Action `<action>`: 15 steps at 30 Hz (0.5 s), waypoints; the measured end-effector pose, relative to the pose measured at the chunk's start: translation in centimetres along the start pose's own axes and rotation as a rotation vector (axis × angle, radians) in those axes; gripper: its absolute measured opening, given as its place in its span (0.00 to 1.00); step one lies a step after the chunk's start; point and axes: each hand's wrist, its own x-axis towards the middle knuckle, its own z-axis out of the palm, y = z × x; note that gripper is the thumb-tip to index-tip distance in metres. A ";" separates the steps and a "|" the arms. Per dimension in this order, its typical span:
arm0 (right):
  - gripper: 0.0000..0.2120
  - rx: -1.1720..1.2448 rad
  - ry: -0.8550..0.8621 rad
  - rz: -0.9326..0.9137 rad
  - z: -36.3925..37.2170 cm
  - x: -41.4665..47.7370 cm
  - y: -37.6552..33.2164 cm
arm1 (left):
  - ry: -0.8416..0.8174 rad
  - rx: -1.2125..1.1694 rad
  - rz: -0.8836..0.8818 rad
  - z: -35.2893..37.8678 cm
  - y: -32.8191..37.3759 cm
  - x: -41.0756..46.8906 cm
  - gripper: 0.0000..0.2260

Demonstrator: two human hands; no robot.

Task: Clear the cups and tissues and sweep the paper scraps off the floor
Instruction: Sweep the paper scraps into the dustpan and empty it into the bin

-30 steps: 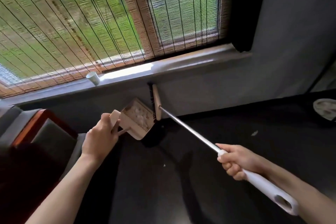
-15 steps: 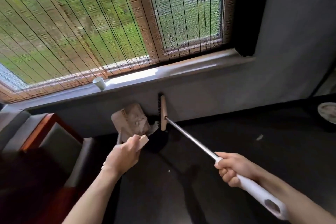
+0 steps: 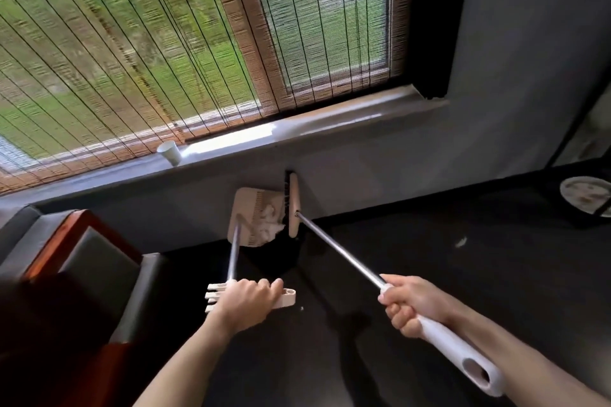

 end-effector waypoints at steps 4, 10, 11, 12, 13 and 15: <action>0.16 -0.008 0.020 -0.001 -1.0 0.0 0.5 | 0.209 0.123 0.084 -0.7 -2.7 -0.2 0.12; 0.12 -0.010 -0.004 0.047 -1.4 0.2 0.9 | 0.299 0.172 0.089 -2.3 -2.6 -0.4 0.14; 0.12 -0.009 -0.002 0.054 -1.3 0.3 1.0 | 0.319 0.170 0.074 -2.7 -2.7 -0.2 0.14; 0.12 -0.007 -0.002 0.060 -1.3 0.4 1.0 | 0.339 0.172 0.068 -3.1 -2.9 0.0 0.14; 0.11 -0.005 -0.004 0.070 -1.2 0.4 1.1 | 0.355 0.172 0.068 -3.4 -3.1 0.2 0.14; 0.11 0.003 -0.008 0.087 -1.2 0.6 1.4 | 0.358 0.169 0.069 -3.2 -3.2 0.3 0.14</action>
